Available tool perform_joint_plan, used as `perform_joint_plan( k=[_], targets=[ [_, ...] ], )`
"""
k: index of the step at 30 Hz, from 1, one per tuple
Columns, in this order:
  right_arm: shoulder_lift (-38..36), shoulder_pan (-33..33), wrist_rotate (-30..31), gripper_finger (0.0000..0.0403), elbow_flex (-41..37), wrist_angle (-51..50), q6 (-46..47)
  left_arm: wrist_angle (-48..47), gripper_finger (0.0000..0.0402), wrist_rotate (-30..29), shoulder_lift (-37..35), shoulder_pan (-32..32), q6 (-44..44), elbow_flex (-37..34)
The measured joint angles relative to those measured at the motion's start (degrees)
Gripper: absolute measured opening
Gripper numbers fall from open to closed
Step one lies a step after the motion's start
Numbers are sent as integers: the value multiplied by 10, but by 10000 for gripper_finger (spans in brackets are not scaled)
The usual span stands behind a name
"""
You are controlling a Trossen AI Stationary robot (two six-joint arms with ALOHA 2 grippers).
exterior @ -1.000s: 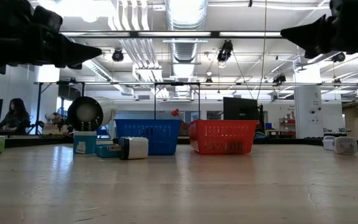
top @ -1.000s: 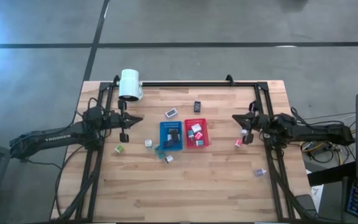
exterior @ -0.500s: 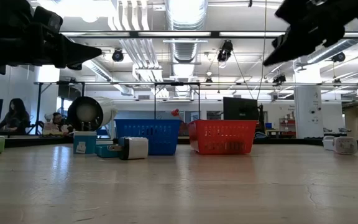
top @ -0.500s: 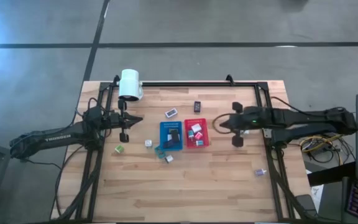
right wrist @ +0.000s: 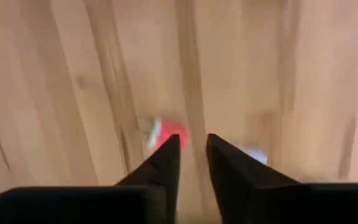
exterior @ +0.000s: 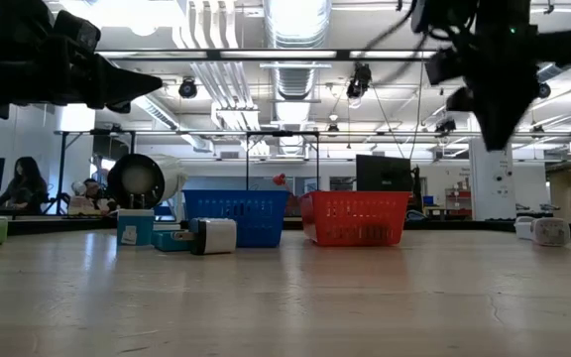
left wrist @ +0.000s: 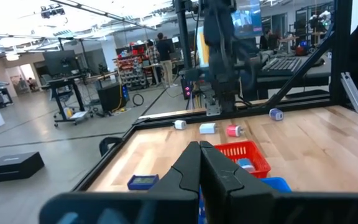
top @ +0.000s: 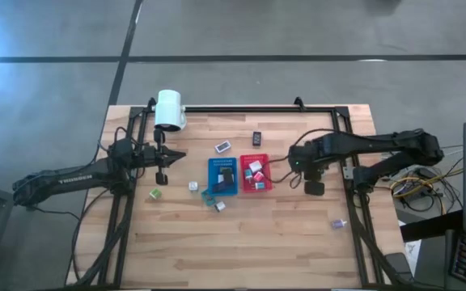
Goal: Pick & Place Office items
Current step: Put the pink adaptor into the red bin
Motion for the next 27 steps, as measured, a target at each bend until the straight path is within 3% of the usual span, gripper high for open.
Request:
perform_joint_plan(
  k=[10,15,19,27],
  targets=[
    [74,24,-28,200,-50,-10,-80,0,5,0,0,0,-1,0],
    [87,55,-28,241,-77,8,-151,0,5,0,0,0,-1,0],
    [90,70,-18,247,-107,57,-181,0,5,0,0,0,-1,0],
    [95,74,-10,222,-134,86,-177,0,5,-1,0,0,-1,0]
  ],
)
